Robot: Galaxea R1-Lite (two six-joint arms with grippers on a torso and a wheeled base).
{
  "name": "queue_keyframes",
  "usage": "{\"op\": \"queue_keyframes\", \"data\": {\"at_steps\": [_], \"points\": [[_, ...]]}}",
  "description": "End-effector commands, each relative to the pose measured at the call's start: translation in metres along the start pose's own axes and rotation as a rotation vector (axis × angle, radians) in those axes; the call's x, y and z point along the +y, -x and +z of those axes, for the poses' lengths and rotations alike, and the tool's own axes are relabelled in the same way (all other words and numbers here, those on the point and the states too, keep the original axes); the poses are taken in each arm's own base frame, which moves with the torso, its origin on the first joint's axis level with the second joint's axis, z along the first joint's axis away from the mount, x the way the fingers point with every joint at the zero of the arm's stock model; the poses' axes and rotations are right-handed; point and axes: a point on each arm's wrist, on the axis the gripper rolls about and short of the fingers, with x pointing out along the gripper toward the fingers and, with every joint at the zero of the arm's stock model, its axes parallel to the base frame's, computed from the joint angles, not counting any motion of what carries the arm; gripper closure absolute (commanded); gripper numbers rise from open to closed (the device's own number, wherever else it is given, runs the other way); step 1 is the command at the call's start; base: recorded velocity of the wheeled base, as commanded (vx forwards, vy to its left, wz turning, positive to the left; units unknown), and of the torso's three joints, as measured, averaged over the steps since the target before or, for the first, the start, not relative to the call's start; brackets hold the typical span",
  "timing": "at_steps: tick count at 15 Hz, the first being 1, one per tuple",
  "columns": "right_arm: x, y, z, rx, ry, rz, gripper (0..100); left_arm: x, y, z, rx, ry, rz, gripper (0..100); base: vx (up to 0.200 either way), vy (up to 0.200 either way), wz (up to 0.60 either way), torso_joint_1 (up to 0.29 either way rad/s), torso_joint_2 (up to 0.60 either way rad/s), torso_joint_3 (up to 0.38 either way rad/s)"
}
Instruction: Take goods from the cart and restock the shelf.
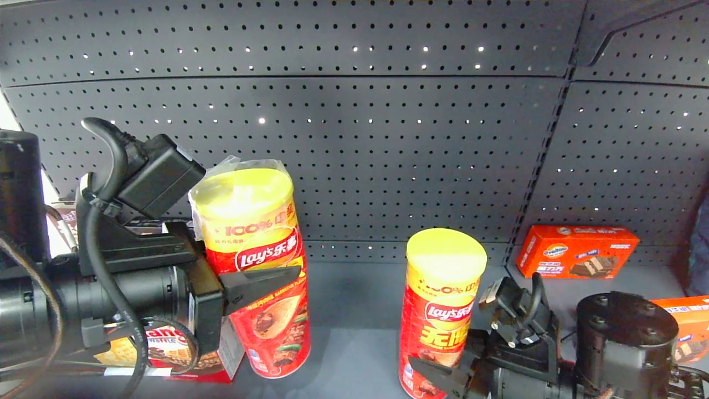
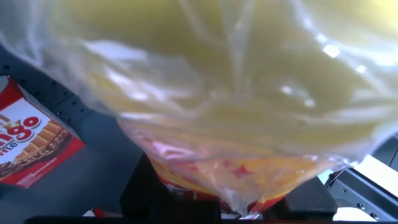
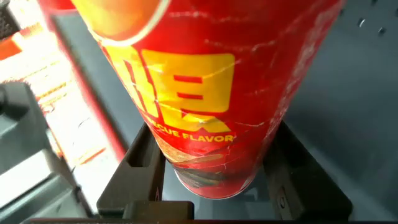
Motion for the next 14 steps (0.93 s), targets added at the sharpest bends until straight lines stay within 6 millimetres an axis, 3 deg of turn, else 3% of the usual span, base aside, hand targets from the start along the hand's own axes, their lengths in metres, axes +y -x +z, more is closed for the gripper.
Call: {"op": "queue_keyframes", "data": {"at_steps": [1, 14], "points": [[0.001, 0.006, -0.002, 0.005, -0.002, 0.001, 100, 0.0, -0.001, 0.0, -0.001, 0.0, 0.0, 100, 0.0, 0.0, 0.0, 0.0, 0.0, 0.0], [-0.002, -0.013, -0.016, 0.033, -0.023, 0.0, 100, 0.002, -0.005, 0.003, 0.001, 0.001, 0.005, 100, 0.0, 0.0, 0.0, 0.0, 0.0, 0.0]]}}
